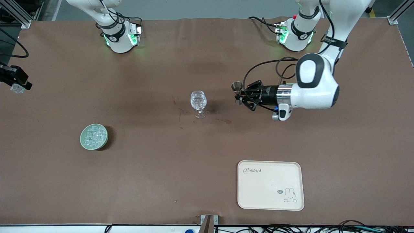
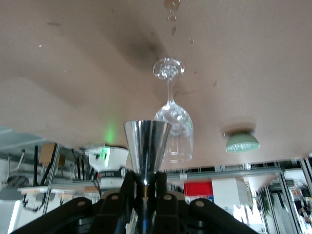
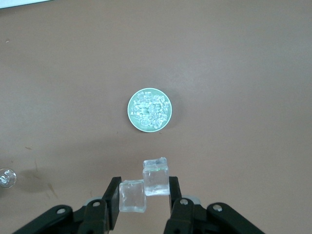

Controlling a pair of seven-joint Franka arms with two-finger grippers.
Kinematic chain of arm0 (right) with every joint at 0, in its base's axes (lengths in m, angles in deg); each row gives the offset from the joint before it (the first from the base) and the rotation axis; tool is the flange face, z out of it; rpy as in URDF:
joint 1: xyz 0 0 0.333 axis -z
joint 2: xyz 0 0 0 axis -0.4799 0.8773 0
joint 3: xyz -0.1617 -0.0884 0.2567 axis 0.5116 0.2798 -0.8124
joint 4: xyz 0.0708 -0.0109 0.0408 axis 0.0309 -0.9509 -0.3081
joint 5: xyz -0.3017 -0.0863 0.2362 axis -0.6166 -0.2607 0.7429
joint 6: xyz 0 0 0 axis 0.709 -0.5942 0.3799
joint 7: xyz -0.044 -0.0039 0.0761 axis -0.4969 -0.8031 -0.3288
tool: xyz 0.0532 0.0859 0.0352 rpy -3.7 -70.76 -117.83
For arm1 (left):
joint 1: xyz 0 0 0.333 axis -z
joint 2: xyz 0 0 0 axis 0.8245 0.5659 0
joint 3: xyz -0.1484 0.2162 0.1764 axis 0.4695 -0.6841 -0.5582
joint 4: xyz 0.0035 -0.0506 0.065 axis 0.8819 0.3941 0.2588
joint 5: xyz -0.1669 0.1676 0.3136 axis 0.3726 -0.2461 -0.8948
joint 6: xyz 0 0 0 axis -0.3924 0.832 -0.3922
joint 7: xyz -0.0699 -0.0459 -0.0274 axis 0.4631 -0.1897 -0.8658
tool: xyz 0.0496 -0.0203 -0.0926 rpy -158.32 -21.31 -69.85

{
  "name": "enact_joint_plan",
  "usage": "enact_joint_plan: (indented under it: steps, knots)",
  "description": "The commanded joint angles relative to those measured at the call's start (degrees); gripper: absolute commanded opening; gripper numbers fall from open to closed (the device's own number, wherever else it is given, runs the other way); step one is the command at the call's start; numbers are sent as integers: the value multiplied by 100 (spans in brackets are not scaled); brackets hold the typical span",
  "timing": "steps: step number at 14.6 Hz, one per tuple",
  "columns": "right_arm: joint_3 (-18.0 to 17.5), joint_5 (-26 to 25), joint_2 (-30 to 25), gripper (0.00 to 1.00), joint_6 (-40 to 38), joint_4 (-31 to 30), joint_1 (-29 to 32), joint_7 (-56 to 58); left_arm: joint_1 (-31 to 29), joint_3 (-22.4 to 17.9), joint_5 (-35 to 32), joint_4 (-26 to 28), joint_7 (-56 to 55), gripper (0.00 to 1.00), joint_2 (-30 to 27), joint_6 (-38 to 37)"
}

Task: Pour wine and add ice with both arms
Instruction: 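Carry the silver jigger with the left gripper over the wine glass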

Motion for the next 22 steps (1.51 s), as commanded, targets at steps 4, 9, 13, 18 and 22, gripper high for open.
enact_joint_plan:
  steps: [4, 9, 13, 18, 22]
  knots:
    - [-26, 74, -57, 8, 21, -67, 26, 27, 208, 564, -640, -441, -1201, 1, 548, 1138]
    - [-26, 74, -57, 8, 21, -67, 26, 27, 552, 687, -2158, -1257, -2580, 1, 1207, 1395]
    - [-70, 92, -57, 8, 21, -58, 130, 27, 570, 994, -3266, -1671, -3530, 0, 1524, 1404]
    - [-132, 101, -57, 8, 21, -40, 105, 36, 640, 1311, -4672, -1813, -4419, 0, 1718, 1439]
    - [-123, 101, -49, 8, 29, -14, 105, 45, 649, 1540, -5771, -1813, -5122, 0, 1762, 1439]
